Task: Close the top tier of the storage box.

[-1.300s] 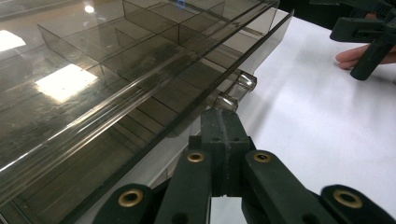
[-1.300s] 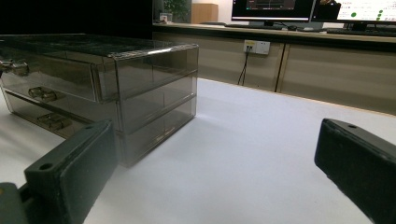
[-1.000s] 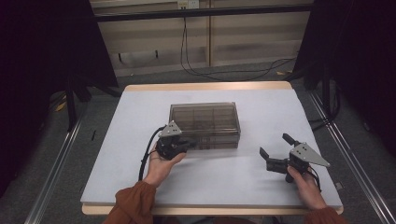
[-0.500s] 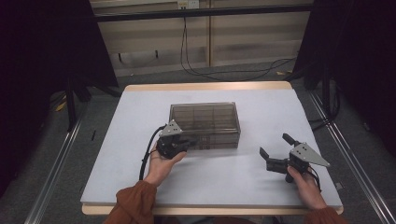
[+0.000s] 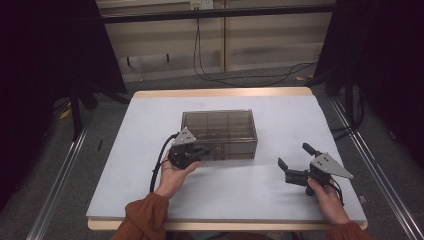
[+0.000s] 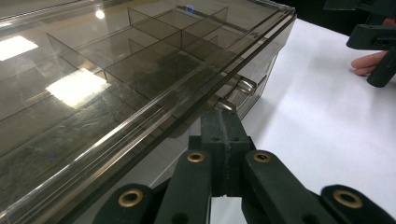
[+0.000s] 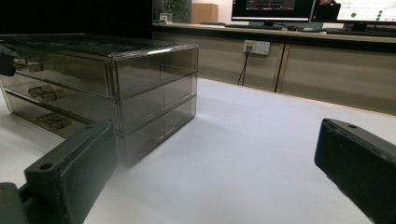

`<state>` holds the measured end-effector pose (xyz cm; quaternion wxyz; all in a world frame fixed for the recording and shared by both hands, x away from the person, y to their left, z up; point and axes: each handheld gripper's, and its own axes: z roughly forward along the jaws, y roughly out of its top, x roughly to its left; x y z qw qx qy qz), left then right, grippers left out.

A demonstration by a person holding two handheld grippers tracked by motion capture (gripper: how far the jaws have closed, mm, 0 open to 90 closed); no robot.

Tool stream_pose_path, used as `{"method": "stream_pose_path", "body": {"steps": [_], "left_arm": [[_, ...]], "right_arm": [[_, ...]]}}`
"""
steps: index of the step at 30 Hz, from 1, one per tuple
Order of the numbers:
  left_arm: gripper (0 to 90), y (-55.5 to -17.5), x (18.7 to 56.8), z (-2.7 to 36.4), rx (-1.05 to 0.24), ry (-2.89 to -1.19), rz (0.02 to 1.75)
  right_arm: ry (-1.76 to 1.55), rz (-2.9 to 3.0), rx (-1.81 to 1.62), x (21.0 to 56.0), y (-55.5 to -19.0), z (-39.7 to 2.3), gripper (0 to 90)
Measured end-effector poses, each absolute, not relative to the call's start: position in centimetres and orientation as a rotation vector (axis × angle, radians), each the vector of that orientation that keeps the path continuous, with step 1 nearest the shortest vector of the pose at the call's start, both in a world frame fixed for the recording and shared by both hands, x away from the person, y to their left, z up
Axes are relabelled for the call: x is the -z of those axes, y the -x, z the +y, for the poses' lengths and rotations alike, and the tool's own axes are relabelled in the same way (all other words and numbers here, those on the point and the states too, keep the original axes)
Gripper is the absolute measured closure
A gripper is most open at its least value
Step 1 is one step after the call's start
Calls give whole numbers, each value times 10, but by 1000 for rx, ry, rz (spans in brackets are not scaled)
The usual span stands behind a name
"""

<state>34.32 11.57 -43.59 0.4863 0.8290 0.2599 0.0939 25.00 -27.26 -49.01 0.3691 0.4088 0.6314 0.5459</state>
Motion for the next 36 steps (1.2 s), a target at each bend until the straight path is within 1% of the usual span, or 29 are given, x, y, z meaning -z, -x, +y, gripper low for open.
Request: {"method": "stream_pose_path", "body": {"steps": [10,12,21,26,29,31,32,35,36], "left_arm": [[900,-345,438,115,-246,-2013,655],[900,-347,438,116,-225,-2010,654],[900,-347,439,117,-212,-2012,661],[897,-344,436,118,-194,-2009,631],[873,-342,435,119,-179,-2013,621],[820,-339,434,119,-177,-2015,627],[806,-338,434,120,-172,-2020,618],[718,-336,433,122,-153,-2022,613],[705,-335,432,124,-144,-2015,615]], "right_arm": [[-1044,1625,-1404,490,-250,-273,0],[-1045,1625,-1404,490,-250,-273,0],[-1048,1618,-1403,490,-250,-273,0],[-1052,1618,-1400,490,-250,-273,0],[-1048,1621,-1405,490,-250,-273,0],[-1049,1620,-1405,490,-250,-273,0],[-1048,1623,-1405,490,-250,-273,0],[-1049,1622,-1405,490,-250,-273,0],[-1048,1622,-1405,490,-250,-273,0]]}}
